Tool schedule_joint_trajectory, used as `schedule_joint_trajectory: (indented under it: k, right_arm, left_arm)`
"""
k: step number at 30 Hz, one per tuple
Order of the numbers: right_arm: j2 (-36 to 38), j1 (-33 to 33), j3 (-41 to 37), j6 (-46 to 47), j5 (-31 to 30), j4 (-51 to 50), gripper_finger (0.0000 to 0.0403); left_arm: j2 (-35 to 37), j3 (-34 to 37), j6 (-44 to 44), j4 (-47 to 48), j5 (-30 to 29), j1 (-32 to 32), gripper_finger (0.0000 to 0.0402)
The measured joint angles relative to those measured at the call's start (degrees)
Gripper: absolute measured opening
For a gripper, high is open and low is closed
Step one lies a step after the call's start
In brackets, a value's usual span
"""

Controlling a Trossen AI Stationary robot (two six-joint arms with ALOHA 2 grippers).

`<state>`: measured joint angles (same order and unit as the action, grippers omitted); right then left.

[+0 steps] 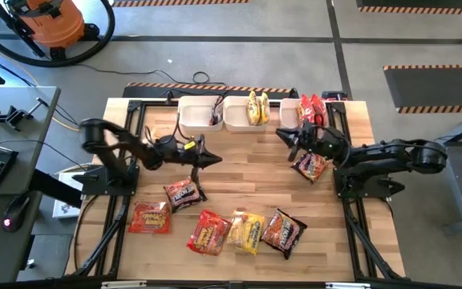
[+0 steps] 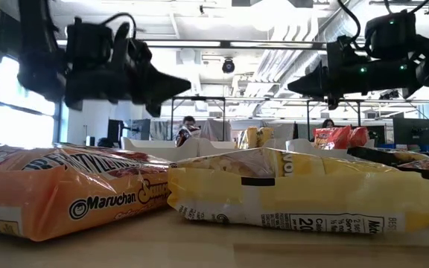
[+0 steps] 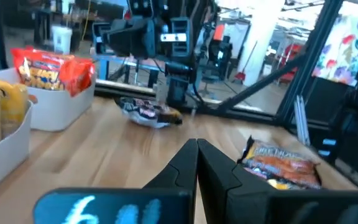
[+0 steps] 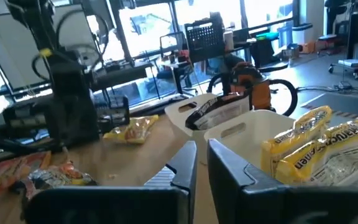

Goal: Sort Maruchan noodles
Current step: Put the black noodle into the left white bin

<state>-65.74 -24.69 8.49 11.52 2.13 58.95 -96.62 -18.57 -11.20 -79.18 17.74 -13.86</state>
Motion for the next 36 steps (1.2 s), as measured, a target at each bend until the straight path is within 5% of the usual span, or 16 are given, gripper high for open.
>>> schedule_joint_trajectory:
  k: [5,9,13,16,28,36]
  right_arm:
    - [-0.12,0.0,0.0,-1.94,0.13,-1.0,0.0038]
    - [-0.12,0.0,0.0,-2.54,1.03,-1.53,0.0055]
    - [-0.12,0.0,0.0,-2.56,1.42,-2.28,0.0082]
    - [-0.12,0.0,0.0,-2.53,1.4,-2.41,0.0107]
    - [-0.14,0.0,0.0,-2.53,-0.42,-3.29,0.0161]
    - [-0.14,0.0,0.0,-2.52,-0.42,-3.47,0.0161]
  left_arm:
    - [15.19,-0.23,-1.14,24.28,-3.26,2.3,0.0002]
    - [26.3,-3.43,-2.38,54.03,-12.33,7.45,0.0021]
    - [31.82,-9.19,-6.4,81.56,-22.13,15.04,0.0051]
    - [32.29,-13.03,-11.78,93.7,-25.86,20.28,0.0075]
    - [24.23,-16.83,-39.2,111.61,-26.51,40.11,0.0138]
    - [17.05,-17.2,-45.4,110.74,-34.55,43.49,0.0131]
